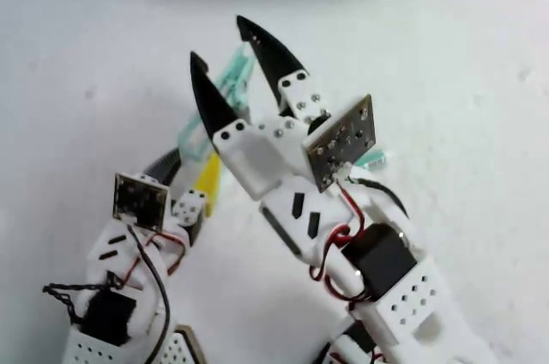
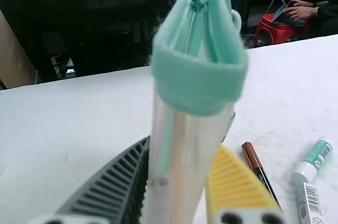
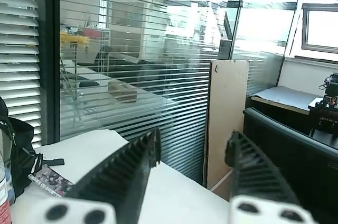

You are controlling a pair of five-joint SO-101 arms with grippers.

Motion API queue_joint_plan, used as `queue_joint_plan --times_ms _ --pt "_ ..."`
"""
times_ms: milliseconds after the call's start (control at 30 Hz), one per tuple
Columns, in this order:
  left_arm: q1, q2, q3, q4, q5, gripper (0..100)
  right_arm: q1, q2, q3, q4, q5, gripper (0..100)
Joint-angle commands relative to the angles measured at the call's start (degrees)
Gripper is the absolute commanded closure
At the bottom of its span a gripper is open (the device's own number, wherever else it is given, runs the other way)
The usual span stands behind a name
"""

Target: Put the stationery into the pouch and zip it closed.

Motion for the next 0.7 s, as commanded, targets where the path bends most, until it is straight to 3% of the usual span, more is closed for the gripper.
queue_joint_plan --times_ms 0,667 --pt "0.7 0.5 0.4 -0.1 -0.6 84 -0.4 -1.1 -0.7 0.3 0.6 80.5" --pt "0.7 0.5 0.5 0.0 -0.7 84 0.5 -4.1 -0.7 1.1 0.6 80.5"
